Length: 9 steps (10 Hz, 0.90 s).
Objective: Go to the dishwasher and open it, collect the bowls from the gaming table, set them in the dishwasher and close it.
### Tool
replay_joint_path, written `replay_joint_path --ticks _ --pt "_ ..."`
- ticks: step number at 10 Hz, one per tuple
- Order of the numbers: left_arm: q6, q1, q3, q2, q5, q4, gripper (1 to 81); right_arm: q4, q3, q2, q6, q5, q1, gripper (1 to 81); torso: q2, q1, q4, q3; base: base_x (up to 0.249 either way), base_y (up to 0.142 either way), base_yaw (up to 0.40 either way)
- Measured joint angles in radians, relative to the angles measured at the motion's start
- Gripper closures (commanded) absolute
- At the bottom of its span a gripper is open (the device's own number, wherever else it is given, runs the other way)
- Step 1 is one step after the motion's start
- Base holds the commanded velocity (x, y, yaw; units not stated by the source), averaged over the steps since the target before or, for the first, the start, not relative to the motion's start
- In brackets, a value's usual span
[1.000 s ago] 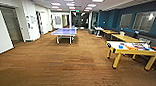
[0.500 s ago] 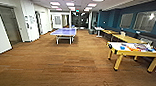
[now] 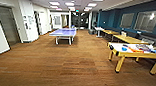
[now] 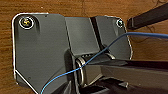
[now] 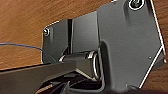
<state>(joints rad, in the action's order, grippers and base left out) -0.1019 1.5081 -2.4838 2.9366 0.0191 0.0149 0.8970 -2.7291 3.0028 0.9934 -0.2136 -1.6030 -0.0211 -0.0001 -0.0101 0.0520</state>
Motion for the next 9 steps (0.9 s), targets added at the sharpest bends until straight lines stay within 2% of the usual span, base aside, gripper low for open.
replay_joint_path --ticks 1,2,4,5,6,7,9 --pt "0.0 0.0 0.0 -0.001 0.0 0.0 1.0 -0.099 0.0 0.001 -0.106 0.018 -0.004 1.0 0.0 0.0 0.0 0.0 0.191 0.0 0.0" --pt "0.0 -0.001 0.0 -0.001 0.001 0.0 1.0 -0.21 -0.001 0.004 -0.239 0.047 -0.003 1.0 0.0 0.0 0.0 0.0 0.191 0.0 0.0" --pt "0.0 0.0 0.0 -0.002 0.0 0.0 1.0 -0.483 -0.001 0.017 -0.531 0.088 -0.001 1.0 0.0 0.0 0.0 0.0 0.191 0.0 0.0" --pt "0.0 0.0 0.0 -0.002 0.0 0.0 1.0 -0.588 0.0 0.025 -0.63 0.087 0.0 1.0 0.0 0.0 0.0 0.0 0.191 0.0 0.0" --pt "0.0 0.0 0.0 -0.001 0.0 0.0 1.0 -0.655 0.003 0.025 -0.689 0.087 0.005 1.0 0.0 0.0 0.0 0.0 0.191 0.0 0.0" --pt "0.0 0.0 0.0 -0.001 0.0 0.0 1.0 -0.681 0.014 0.022 -0.706 0.091 0.011 1.0 0.0 0.0 0.0 0.0 0.191 0.0 0.0" --pt "0.0 0.0 0.0 -0.001 0.0 0.0 1.0 -0.682 0.029 0.019 -0.714 0.095 0.026 1.0 0.0 0.0 0.0 0.0 0.191 0.0 0.0"
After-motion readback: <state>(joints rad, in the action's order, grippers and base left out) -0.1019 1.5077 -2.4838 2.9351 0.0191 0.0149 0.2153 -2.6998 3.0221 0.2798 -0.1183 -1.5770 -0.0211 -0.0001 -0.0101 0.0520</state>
